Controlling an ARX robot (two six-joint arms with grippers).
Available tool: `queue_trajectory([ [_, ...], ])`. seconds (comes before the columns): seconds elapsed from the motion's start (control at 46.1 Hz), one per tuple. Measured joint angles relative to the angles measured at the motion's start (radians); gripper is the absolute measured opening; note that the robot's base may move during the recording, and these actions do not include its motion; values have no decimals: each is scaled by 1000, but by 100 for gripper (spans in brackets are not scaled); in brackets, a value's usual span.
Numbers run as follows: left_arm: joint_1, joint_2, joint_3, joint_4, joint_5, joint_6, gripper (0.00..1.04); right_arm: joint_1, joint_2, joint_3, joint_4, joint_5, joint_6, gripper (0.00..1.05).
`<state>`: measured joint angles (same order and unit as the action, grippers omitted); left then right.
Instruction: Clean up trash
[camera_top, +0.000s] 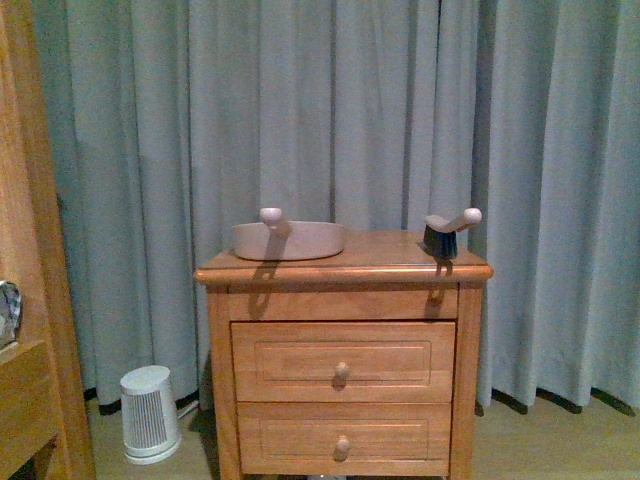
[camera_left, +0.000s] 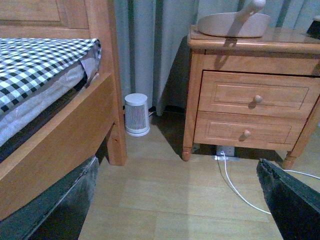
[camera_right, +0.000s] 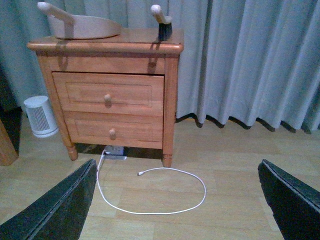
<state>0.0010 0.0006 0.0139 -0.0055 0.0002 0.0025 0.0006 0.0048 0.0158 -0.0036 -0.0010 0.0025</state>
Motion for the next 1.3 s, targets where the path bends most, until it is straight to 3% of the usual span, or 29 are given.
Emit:
queue_trajectory([
  [1.3,0,0,0,0,0,0,97,0,0,0,0,0,0,97],
])
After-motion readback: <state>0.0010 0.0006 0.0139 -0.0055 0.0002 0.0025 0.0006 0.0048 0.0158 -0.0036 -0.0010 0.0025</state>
